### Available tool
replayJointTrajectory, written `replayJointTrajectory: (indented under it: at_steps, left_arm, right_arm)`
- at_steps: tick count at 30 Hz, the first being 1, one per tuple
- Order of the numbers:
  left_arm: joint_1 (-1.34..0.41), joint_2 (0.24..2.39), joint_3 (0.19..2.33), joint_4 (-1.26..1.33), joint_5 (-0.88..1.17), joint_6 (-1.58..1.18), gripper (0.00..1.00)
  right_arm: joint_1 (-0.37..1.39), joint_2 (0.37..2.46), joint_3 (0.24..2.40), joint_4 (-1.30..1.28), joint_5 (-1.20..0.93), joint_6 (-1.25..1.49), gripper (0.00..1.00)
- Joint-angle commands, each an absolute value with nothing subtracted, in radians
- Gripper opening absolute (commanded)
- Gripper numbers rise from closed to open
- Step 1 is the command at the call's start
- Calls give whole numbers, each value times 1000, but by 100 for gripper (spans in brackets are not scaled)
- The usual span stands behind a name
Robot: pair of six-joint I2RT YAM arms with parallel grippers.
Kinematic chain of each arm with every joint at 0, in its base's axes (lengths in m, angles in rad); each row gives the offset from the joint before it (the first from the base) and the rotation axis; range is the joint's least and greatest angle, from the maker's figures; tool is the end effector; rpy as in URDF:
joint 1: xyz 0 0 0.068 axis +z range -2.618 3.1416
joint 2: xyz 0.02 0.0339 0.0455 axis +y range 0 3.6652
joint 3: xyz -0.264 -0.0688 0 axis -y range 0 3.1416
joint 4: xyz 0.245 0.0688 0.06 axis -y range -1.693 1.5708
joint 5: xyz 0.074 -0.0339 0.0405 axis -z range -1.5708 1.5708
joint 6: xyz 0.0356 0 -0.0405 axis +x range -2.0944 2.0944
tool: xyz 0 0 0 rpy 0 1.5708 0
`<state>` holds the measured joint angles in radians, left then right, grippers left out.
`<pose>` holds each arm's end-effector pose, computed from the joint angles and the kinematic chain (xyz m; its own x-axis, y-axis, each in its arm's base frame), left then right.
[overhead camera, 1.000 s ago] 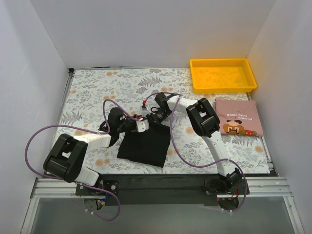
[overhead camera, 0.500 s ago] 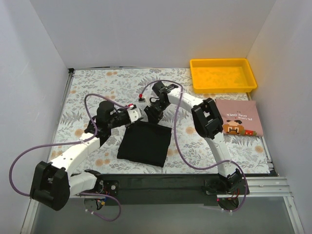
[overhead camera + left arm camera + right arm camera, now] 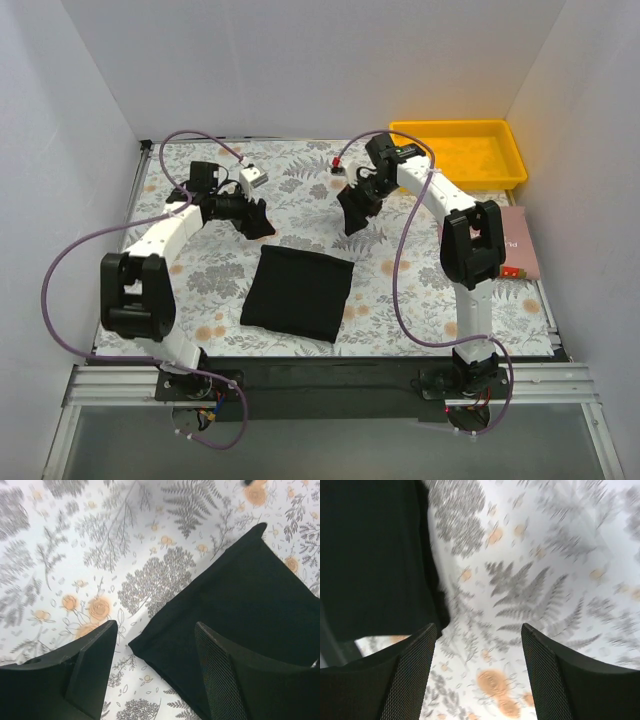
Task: Fold and stack the t-shirts
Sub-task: Fold the tshirt
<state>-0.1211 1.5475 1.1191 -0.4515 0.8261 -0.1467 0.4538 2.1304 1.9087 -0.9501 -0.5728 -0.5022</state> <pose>0.3186 -0.0651 0.2546 -0.8368 0.0020 -0.5475 0.4293 0.6232 -0.6537 0.3984 0.2158 0.2461 -0.4575 -0.6732 -0.5809 -0.8875 0.3867 0.2507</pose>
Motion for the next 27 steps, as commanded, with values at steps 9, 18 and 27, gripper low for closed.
replayJointTrajectory:
  at_steps: [9, 18, 27]
  left_arm:
    - [-103, 1848, 1324, -755, 873, -106, 72]
    - [-103, 1931, 1335, -813, 842, -63, 58]
    - [-94, 1970, 1342, -726, 787, -150, 0]
  right_arm:
    - [462, 2106, 1675, -1039, -738, -491, 78]
    - [486, 2195, 1693, -1031, -721, -491, 37]
    - [462, 2270, 1825, -982, -554, -465, 1]
